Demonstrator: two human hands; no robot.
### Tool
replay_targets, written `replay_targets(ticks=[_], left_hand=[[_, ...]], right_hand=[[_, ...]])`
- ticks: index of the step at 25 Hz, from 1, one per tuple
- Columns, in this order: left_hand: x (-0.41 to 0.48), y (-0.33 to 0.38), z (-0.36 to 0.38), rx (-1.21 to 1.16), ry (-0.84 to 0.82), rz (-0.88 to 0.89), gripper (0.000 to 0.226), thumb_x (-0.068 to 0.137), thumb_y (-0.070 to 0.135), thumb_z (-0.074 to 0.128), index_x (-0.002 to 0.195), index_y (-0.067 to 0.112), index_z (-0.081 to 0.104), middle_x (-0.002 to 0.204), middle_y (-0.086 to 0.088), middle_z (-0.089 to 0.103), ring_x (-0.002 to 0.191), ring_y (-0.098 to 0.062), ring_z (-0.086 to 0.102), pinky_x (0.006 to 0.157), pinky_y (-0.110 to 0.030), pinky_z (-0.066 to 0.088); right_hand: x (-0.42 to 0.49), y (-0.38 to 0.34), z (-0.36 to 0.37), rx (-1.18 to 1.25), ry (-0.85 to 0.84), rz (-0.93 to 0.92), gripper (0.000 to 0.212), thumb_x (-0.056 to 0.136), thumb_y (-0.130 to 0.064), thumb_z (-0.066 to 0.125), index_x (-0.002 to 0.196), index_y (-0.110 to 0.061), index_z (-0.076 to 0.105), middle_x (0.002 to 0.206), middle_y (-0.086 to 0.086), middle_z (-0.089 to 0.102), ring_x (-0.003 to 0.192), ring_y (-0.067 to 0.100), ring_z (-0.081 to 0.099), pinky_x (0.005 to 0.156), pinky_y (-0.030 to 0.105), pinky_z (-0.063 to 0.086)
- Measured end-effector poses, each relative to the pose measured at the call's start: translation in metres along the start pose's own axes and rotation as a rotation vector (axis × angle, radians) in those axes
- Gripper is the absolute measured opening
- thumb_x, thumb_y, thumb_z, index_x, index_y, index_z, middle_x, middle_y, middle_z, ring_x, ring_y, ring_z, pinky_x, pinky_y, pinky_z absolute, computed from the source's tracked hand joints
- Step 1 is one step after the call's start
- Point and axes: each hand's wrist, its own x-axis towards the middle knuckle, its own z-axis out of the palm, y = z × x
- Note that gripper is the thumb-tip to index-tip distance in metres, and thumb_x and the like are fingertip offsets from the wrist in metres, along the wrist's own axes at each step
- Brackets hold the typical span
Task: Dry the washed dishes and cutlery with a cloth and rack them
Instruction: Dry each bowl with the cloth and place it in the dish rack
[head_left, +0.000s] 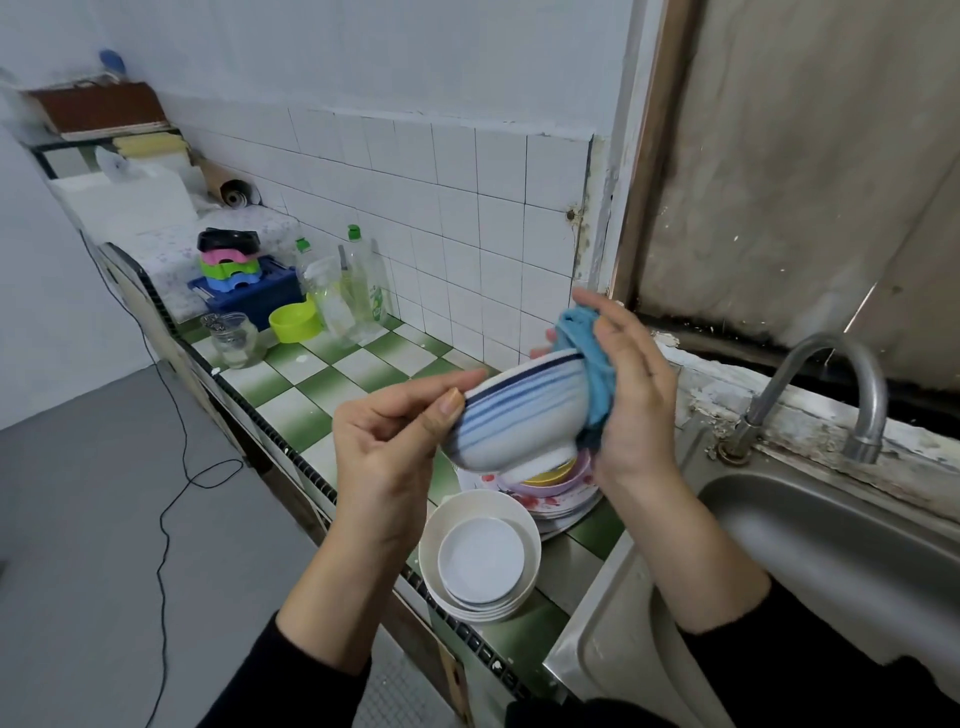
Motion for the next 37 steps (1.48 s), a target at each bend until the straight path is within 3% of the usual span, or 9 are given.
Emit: replay_targets(ticks=[4,11,16,18,21,24,30,33,37], left_hand=[[0.002,-0.007,-0.001,-0.032,-0.006,-0.037,0.021,0.064,0.037,0.084,0.081,0.027,0.080,0.084,0.003,0.075,0.081,-0.011,0.069,0.078,-0.024,0.053],[0.012,-0.007,-0.002,0.088,0.061,-0.464,0.021,0.073,0.044,0.065,0.079,0.031,0.080,0.116,-0.005,0.069,0.081,-0.015,0.068,0.067,-0.024,0.056],[0.018,-0.012,-0.004,0.271,-0.004,-0.485,0.139,0.016,0.067,0.089,0.136,0.012,0.045,0.120,-0.005,0.063,0.107,-0.021,0.064,0.093,-0.043,0.053],[0.020,-0.018,-0.010,0.329,-0.022,-0.430,0.120,0.016,0.059,0.092,0.122,0.018,0.053,0.113,0.003,0.066,0.104,-0.015,0.065,0.089,-0.043,0.055],[0.013,-0.016,-0.014,0.519,-0.076,-0.302,0.100,0.021,0.052,0.086,0.113,0.028,0.055,0.097,0.030,0.065,0.091,0.011,0.060,0.083,-0.017,0.052],[0.008,-0.016,-0.016,0.650,-0.134,-0.193,0.125,0.026,0.056,0.088,0.138,0.024,0.042,0.120,0.017,0.062,0.111,0.002,0.059,0.099,-0.026,0.048],[0.000,-0.024,-0.026,0.761,-0.072,0.045,0.123,0.037,0.054,0.090,0.143,0.018,0.038,0.131,0.004,0.058,0.121,-0.014,0.057,0.100,-0.043,0.048],[-0.005,-0.024,-0.028,0.771,-0.094,0.136,0.120,0.042,0.054,0.089,0.143,0.013,0.039,0.131,0.001,0.057,0.120,-0.018,0.057,0.100,-0.044,0.048],[-0.005,-0.027,-0.022,0.718,-0.126,0.144,0.117,0.043,0.046,0.092,0.141,0.010,0.039,0.132,-0.002,0.056,0.121,-0.018,0.057,0.101,-0.045,0.048]], right_hand=[[0.011,0.006,0.001,0.171,0.116,0.223,0.028,0.080,-0.033,0.055,0.085,-0.017,0.077,0.085,0.004,0.065,0.081,0.021,0.056,0.075,0.035,0.042],[0.009,0.008,-0.003,-0.108,0.126,-0.405,0.027,0.085,-0.030,0.048,0.083,-0.028,0.075,0.083,-0.012,0.072,0.080,0.008,0.063,0.071,0.022,0.047],[0.001,0.004,0.009,-0.144,-0.084,-0.350,0.025,0.084,-0.030,0.049,0.087,-0.018,0.070,0.083,-0.015,0.072,0.080,0.004,0.063,0.072,0.019,0.048],[0.006,0.002,0.012,-0.096,-0.080,-0.123,0.019,0.082,-0.031,0.057,0.081,-0.022,0.074,0.083,-0.011,0.072,0.080,0.007,0.063,0.073,0.024,0.049],[0.013,-0.005,0.013,-0.230,-0.161,0.212,0.006,0.082,-0.029,0.070,0.087,-0.030,0.072,0.090,-0.002,0.070,0.083,0.019,0.065,0.077,0.041,0.056],[0.010,-0.010,0.014,-0.582,-0.411,0.197,0.028,0.081,-0.027,0.076,0.102,-0.031,0.059,0.102,0.001,0.065,0.093,0.015,0.066,0.080,0.034,0.057],[0.000,-0.028,0.021,-1.152,-0.817,-0.002,0.044,0.078,-0.035,0.076,0.119,-0.044,0.063,0.113,-0.013,0.053,0.112,0.006,0.042,0.097,0.026,0.037],[-0.002,-0.034,0.022,-1.288,-0.668,-0.041,0.048,0.075,-0.037,0.079,0.120,-0.044,0.063,0.108,-0.009,0.060,0.102,0.010,0.054,0.090,0.027,0.045],[-0.008,-0.022,0.033,-0.924,-0.415,0.132,0.030,0.077,-0.020,0.079,0.104,-0.031,0.072,0.101,-0.008,0.070,0.090,0.003,0.064,0.084,0.021,0.053]])
